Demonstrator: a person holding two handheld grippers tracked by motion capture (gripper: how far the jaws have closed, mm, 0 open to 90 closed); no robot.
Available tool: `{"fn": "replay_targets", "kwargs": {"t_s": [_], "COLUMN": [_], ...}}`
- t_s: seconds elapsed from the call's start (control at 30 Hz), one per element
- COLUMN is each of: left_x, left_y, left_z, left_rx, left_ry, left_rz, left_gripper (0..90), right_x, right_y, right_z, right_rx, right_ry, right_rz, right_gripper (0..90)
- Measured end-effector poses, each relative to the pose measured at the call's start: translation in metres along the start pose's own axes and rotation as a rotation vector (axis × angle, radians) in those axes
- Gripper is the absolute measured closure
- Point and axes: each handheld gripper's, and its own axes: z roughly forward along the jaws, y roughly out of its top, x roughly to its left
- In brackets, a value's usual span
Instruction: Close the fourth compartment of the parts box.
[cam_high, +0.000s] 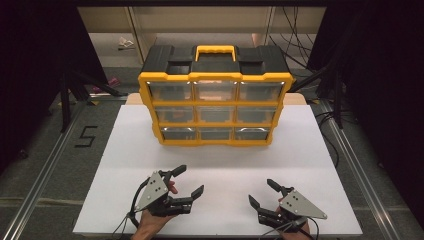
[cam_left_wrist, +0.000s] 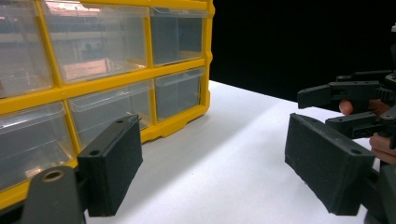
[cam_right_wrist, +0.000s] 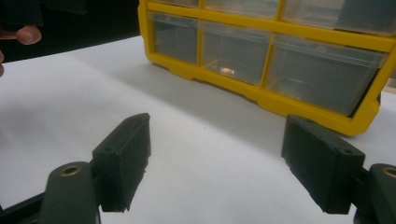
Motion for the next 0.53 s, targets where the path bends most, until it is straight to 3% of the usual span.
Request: {"fn": "replay_targets", "kwargs": {"t_s": [0.53], "left_x": [-0.0005], "left_y": [-0.0024], "left_z": [0.0005], "left_rx": [0.004], "left_ry": [-0.003], "left_rz": [-0.001], "left_gripper": [19.7], "right_x": [0.0006], "right_y": [-0.0006], "right_z": [0.0012], "right_rx": [0.013], "right_ry": [-0.003], "right_rz": [-0.015], "right_gripper": [25.1]}}
